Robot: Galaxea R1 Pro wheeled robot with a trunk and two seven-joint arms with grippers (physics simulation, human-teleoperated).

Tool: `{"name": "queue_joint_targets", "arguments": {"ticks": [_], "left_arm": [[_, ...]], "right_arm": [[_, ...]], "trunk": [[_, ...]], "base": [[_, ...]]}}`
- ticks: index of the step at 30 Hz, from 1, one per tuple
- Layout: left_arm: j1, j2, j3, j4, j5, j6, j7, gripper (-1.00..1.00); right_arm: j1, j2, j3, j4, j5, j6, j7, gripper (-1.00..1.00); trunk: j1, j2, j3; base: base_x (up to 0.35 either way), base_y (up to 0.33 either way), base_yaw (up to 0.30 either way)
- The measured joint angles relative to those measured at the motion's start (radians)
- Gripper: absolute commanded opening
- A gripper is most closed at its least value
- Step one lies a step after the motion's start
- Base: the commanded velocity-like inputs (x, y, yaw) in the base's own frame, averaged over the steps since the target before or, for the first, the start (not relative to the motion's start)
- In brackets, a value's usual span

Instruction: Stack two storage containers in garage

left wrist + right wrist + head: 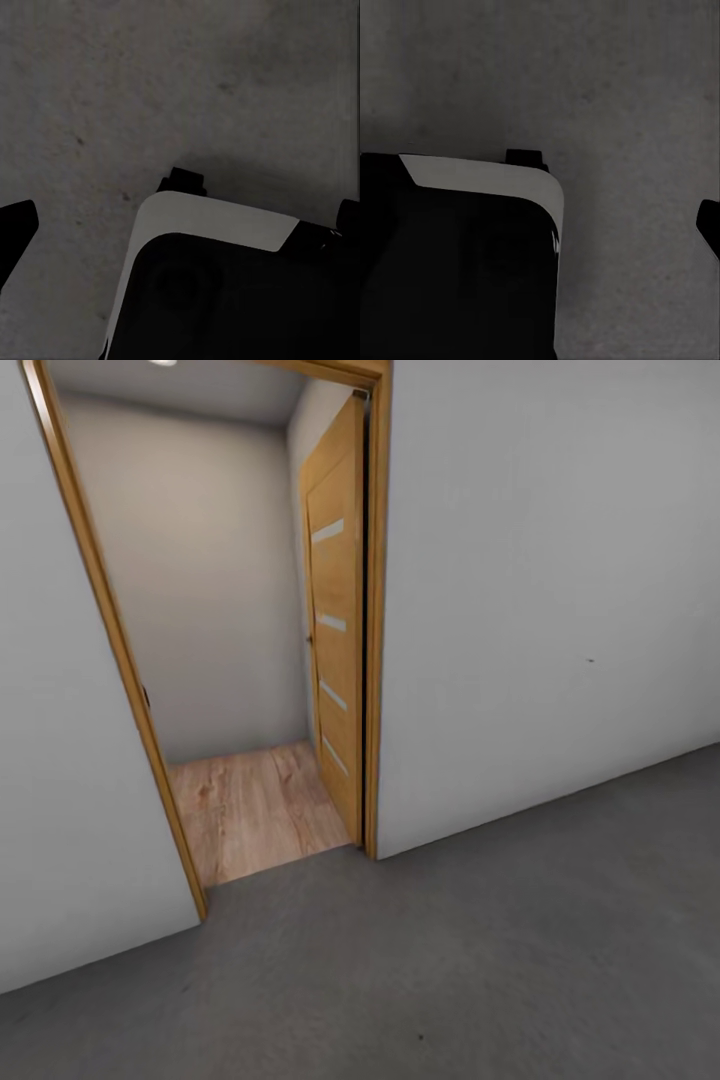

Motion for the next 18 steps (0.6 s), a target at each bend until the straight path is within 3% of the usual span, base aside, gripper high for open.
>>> {"name": "queue_joint_targets", "arguments": {"ticks": [6,18], "left_arm": [[0.000,0.000,0.000,0.000,0.000,-0.001,0.000,1.00],[0.000,0.000,0.000,0.000,0.001,-0.003,0.000,1.00]], "right_arm": [[0.000,-0.002,-0.003,0.000,-0.001,-0.002,0.009,1.00],[0.000,0.000,-0.008,0.000,-0.011,-0.005,-0.003,1.00]], "trunk": [[0.000,0.000,0.000],[0.000,0.000,0.000]], "base": [[0.323,0.000,0.082],[0.323,0.000,0.273]]}}
